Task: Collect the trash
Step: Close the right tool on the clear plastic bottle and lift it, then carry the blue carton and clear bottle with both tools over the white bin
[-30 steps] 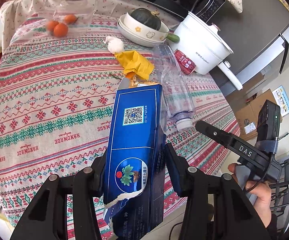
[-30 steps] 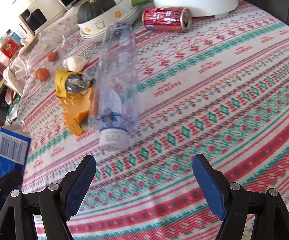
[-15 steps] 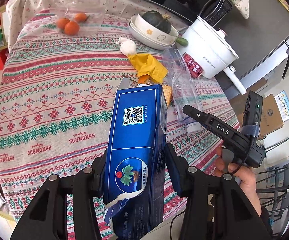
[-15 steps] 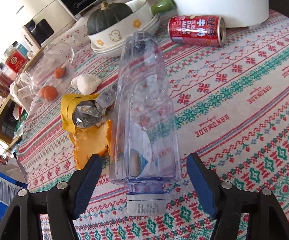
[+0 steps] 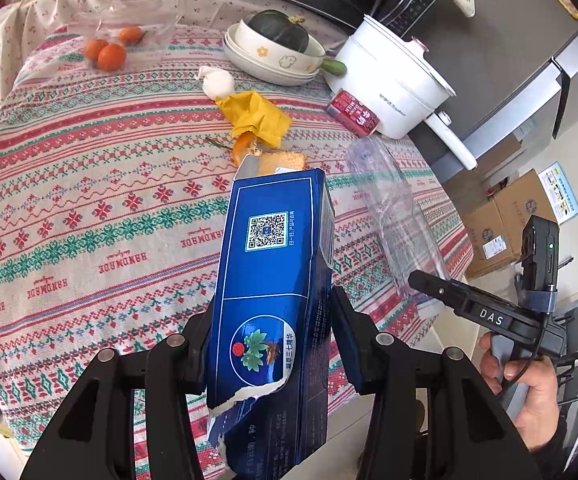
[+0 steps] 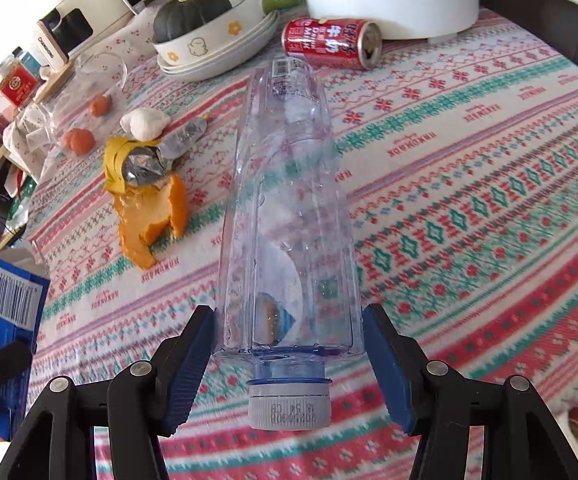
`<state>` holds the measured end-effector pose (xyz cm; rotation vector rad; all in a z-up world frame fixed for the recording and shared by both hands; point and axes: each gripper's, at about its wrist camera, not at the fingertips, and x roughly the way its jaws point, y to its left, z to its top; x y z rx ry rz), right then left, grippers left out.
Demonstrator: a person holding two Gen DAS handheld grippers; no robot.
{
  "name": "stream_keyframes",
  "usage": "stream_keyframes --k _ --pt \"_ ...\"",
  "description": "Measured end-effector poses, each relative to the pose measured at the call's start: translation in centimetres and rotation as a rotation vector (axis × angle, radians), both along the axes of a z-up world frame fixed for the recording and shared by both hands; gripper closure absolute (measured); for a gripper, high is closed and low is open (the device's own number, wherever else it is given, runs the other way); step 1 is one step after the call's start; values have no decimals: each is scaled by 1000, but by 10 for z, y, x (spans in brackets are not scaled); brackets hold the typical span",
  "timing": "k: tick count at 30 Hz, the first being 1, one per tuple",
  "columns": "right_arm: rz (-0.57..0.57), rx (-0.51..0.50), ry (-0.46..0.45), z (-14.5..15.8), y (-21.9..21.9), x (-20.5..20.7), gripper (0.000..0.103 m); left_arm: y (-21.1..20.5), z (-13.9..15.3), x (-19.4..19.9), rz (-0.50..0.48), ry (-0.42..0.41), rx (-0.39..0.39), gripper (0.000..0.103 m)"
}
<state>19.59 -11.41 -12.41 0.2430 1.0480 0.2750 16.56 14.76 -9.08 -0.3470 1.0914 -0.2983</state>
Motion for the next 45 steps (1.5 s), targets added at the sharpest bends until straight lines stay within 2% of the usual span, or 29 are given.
stream_keyframes --k 3,6,7,9,10,13,19,23,27,38,45 --pt "13 -63 66 -2 -11 -13 38 -9 1 -2 -19 -4 9 51" --pt "17 -100 91 -4 -21 -19 37 -9 -2 -2 -18 4 16 51" --pt "13 -100 95 -4 -23 -18 37 -8 -3 -2 -14 9 16 51" --pt "-12 -79 105 -5 -28 -14 26 -3 -5 -2 -4 14 14 51" --pt "-28 -63 104 -5 -30 -11 23 0 -5 -2 4 17 11 51" --pt "-58 -12 92 -4 -30 0 22 6 -5 -1 23 21 -9 51" --pt "-92 -43 78 -14 -20 27 22 12 -3 3 34 19 -15 51" --pt "-124 -68 68 -20 -20 39 35 10 -8 5 28 32 4 51" --pt "-123 -66 57 -19 -20 39 36 6 -8 7 28 34 13 51" --pt "-84 -46 -16 16 -37 4 37 -35 -4 6 -43 14 28 51" --pt "-131 -42 -22 30 -90 -24 37 -85 -5 10 -119 5 39 51"
